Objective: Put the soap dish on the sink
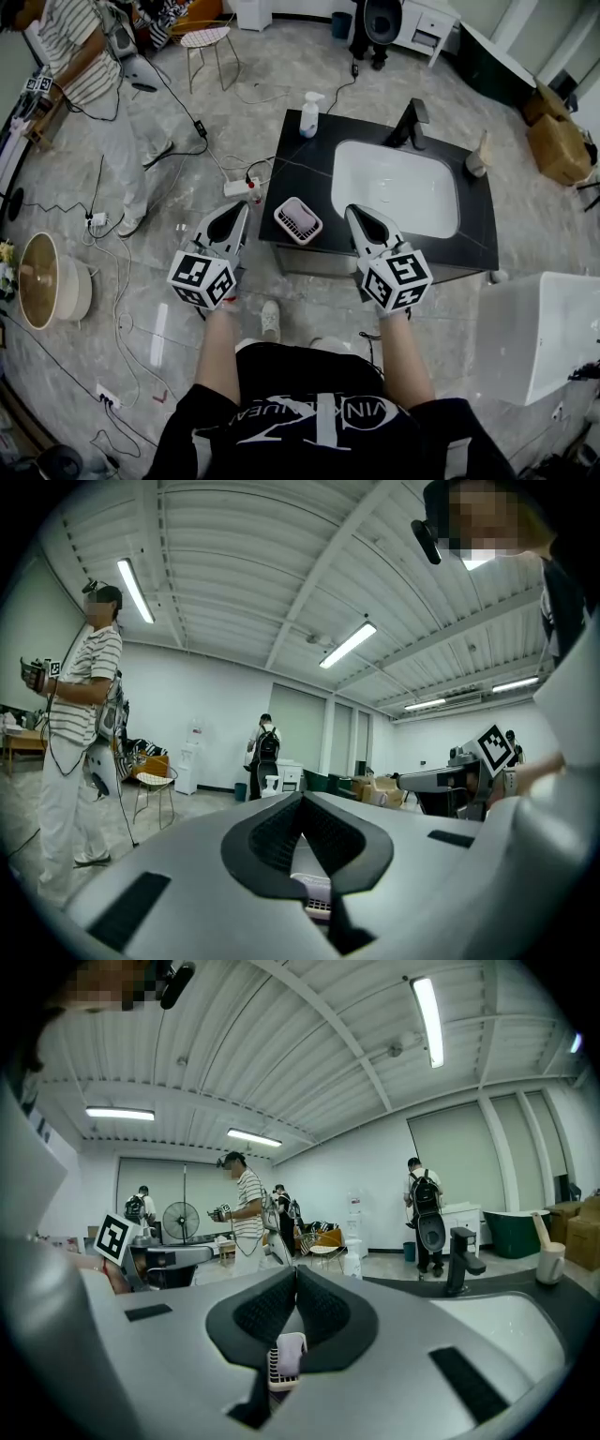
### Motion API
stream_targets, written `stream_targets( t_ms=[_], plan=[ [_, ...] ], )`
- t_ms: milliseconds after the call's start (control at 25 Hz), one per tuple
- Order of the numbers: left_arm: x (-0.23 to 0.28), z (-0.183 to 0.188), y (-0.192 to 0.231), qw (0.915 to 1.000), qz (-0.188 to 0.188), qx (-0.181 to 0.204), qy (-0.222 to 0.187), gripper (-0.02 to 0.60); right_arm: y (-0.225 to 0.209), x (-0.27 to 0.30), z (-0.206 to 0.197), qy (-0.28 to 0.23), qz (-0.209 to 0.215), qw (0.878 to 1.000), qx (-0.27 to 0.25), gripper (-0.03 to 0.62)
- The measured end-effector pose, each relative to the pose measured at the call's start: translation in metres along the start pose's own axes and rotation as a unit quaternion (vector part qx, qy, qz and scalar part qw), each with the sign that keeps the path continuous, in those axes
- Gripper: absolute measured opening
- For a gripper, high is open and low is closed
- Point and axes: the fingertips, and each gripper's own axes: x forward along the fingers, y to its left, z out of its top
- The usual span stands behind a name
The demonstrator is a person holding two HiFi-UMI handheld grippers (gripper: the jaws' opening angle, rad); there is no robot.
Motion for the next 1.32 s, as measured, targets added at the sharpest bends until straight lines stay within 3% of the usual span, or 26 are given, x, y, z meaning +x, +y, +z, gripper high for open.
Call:
stream_targets(
  t_ms=[520, 1320],
  plan=[
    [-0.004, 0.018, 0.001, 0.9998, 0.008, 0.011, -0.017, 0.014, 0.001, -0.003, 0.017, -0.020, -0.001, 1.000, -0.008, 0.026],
    [0.001, 0.018, -0.001, 0.9998, 0.009, 0.009, -0.016, 0.014, -0.002, -0.001, 0.015, -0.019, 0.001, 1.000, -0.003, 0.026]
  ],
)
